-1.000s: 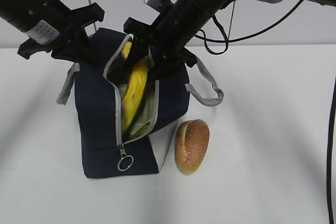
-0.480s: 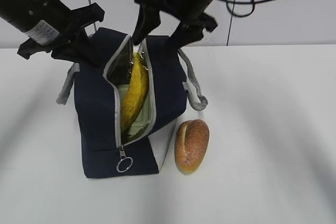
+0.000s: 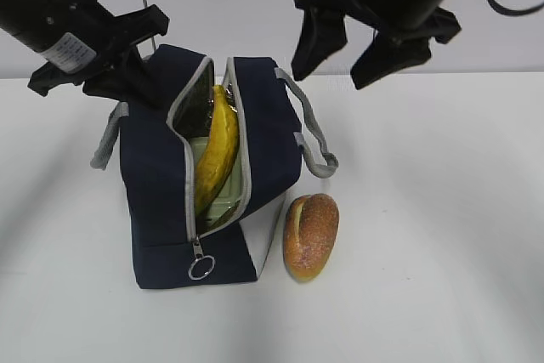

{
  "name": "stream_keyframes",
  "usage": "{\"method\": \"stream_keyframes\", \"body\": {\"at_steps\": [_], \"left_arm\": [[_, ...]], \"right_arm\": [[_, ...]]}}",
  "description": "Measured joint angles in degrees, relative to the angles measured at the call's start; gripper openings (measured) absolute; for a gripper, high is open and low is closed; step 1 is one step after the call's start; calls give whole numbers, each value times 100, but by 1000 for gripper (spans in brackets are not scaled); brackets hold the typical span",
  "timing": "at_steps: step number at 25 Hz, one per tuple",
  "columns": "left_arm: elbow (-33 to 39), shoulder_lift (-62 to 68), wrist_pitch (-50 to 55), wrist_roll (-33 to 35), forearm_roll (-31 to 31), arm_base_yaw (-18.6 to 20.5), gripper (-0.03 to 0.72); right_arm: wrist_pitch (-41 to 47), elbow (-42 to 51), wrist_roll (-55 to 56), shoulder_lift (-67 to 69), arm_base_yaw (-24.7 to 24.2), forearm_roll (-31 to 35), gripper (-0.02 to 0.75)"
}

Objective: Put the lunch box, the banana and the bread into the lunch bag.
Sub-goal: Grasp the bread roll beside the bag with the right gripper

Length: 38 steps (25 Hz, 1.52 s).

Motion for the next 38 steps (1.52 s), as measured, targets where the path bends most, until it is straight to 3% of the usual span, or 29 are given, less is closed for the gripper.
{"method": "stream_keyframes", "body": {"at_steps": [7,13,19,26,31,38], "left_arm": [[0,0,0,5,0,0,-3],[0,0,0,5,0,0,-3],[0,0,-5,5,0,0,-3],[0,0,-5,10,0,0,-3],[0,0,-5,16,12,0,-3],[0,0,6,16,36,0,-3]], "right_arm": [[-1404,2226,125,-1074,0,220,544],[-2002,3153,137,-996,0,408,543],[-2458,3253,-63,-252,0,736,585],[-2892,3253,-947,396,0,1996,647],[-3053,3128,-1575,848,0,2760,640],[-3132,2887,-1678,1299,0,2848,554]]}}
